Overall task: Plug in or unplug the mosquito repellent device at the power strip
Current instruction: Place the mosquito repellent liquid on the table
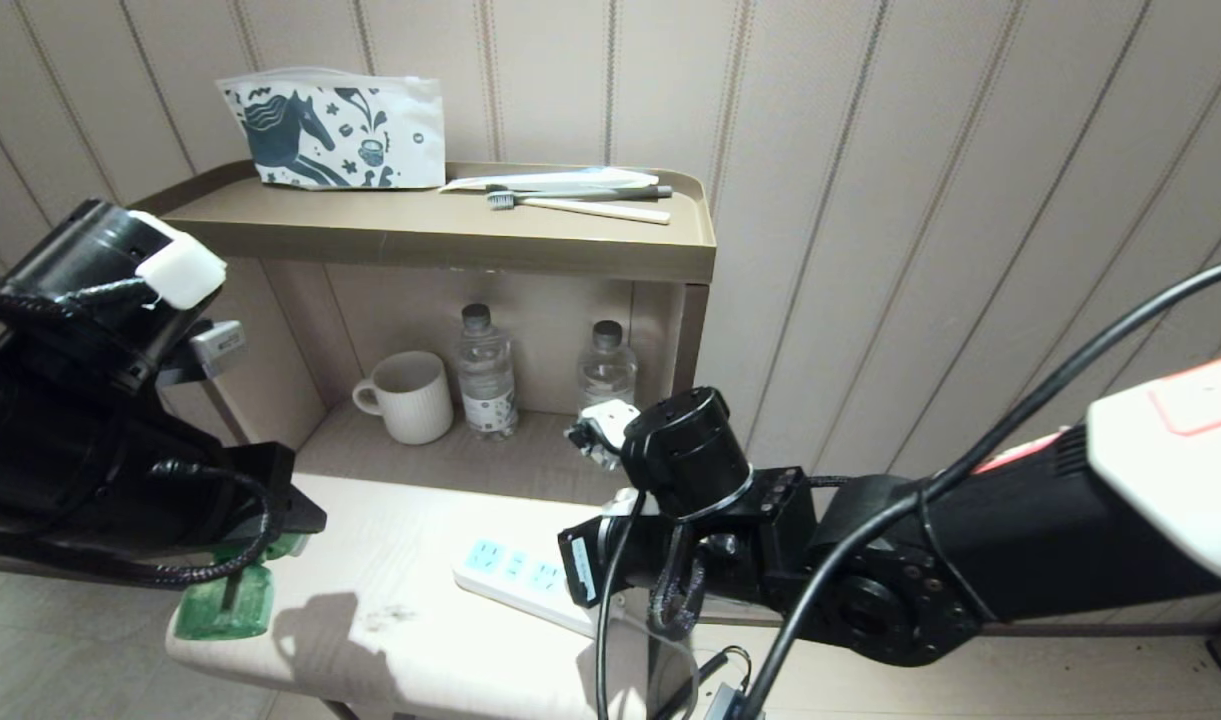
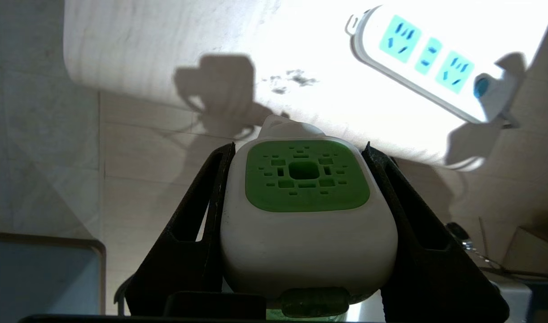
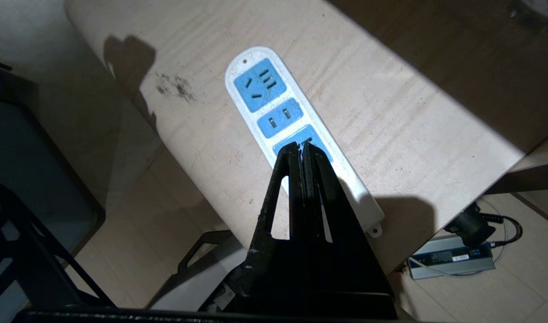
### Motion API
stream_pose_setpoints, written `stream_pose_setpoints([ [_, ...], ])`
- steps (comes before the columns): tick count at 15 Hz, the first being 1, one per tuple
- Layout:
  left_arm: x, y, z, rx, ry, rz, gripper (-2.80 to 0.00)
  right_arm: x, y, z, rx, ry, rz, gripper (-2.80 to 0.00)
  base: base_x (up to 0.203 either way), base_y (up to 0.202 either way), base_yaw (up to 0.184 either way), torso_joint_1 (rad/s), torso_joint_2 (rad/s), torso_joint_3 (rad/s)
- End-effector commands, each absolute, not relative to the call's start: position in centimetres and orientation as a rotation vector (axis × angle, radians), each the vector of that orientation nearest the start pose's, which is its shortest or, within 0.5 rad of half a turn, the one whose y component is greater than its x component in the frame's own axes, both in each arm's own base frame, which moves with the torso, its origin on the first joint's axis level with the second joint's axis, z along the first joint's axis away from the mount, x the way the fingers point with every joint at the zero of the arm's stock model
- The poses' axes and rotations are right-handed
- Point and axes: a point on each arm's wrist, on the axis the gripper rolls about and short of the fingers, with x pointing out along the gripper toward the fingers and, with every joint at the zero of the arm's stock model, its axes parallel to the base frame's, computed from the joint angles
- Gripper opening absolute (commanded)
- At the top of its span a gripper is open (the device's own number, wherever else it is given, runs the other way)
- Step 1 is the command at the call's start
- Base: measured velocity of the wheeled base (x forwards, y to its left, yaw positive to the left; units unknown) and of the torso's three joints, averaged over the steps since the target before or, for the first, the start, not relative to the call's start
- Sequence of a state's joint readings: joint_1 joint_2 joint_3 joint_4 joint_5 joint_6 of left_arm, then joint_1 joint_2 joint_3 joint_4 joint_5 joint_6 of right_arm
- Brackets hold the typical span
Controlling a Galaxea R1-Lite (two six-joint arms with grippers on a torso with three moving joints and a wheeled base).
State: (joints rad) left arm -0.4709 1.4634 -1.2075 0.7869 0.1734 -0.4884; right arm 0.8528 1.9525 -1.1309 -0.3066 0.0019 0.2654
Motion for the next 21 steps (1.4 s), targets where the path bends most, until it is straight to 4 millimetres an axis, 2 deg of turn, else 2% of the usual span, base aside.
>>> stream_pose_setpoints([
  [1,15.9,-7.6,22.2,-0.117,0.989,-0.012,-2.8,22.4,25.7,20.8,0.09,0.456,0.788,-2.8,0.0,0.0,0.0,0.0,0.0,0.0],
  [2,15.0,-7.1,21.0,-0.118,0.947,0.001,-2.8,20.7,23.6,23.8,0.12,0.388,0.79,-2.8,0.0,0.0,0.0,0.0,0.0,0.0],
  [4,14.1,-6.4,20.2,-0.141,0.815,0.028,-2.8,18.1,20.5,26.7,0.139,0.322,0.762,-2.8,0.0,0.0,0.0,0.0,0.0,0.0],
  [5,13.7,-6.1,19.4,-0.136,0.77,0.066,-2.8,16.3,18.4,28.6,0.15,0.269,0.732,-2.8,0.0,0.0,0.0,0.0,0.0,0.0],
  [7,13.3,-5.2,19.0,-0.145,0.714,0.128,-2.8,13.3,13.9,31.0,0.146,0.193,0.619,-2.8,0.0,0.0,0.0,0.0,0.0,0.0],
  [8,13.2,-4.6,18.5,-0.151,0.711,0.166,-2.8,11.2,10.4,32.2,0.152,0.135,0.517,-2.8,0.0,0.0,0.0,0.0,0.0,0.0],
  [10,13.2,-4.5,18.2,-0.159,0.688,0.169,-2.8,7.0,4.4,32.5,0.158,0.054,0.282,-2.8,0.0,0.0,0.0,0.0,0.0,0.0],
  [12,13.1,-4.4,17.6,-0.156,0.682,0.163,-2.8,3.5,0.5,30.6,0.147,0.018,-0.03,-2.8,0.0,0.0,0.0,0.0,0.0,0.0],
  [13,13.1,-4.4,17.4,-0.159,0.668,0.157,-2.8,1.8,-0.5,29.3,0.143,0.0,-0.181,-2.8,0.0,0.0,0.0,0.0,0.0,0.0],
  [15,13.1,-4.4,17.5,-0.159,0.666,0.155,-2.8,-1.2,-1.2,25.7,0.119,-0.004,-0.414,-2.8,0.0,0.0,0.0,0.0,0.0,0.0],
  [16,12.8,-4.3,17.7,-0.163,0.655,0.138,-2.8,-2.3,-1.1,23.5,0.101,0.003,-0.438,-2.8,0.0,0.0,0.0,0.0,0.0,0.0],
  [17,12.7,-4.3,17.7,-0.164,0.654,0.128,-2.8,-3.0,-0.9,21.3,0.082,0.022,-0.45,-2.8,0.0,0.0,0.0,0.0,0.0,0.0],
  [19,12.4,-4.2,17.2,-0.157,0.669,0.125,-2.8,-2.3,-0.8,17.4,0.07,0.103,-0.47,-2.8,0.0,0.0,0.0,0.0,0.0,0.0],
  [20,12.4,-4.2,17.0,-0.156,0.672,0.125,-2.8,-1.8,-0.8,15.9,0.064,0.121,-0.475,-2.8,0.0,0.0,0.0,0.0,0.0,0.0],
  [21,12.4,-4.2,17.0,-0.156,0.672,0.125,-2.8,-1.7,-0.8,15.5,0.063,0.104,-0.478,-2.8,0.0,0.0,0.0,0.0,0.0,0.0],
])
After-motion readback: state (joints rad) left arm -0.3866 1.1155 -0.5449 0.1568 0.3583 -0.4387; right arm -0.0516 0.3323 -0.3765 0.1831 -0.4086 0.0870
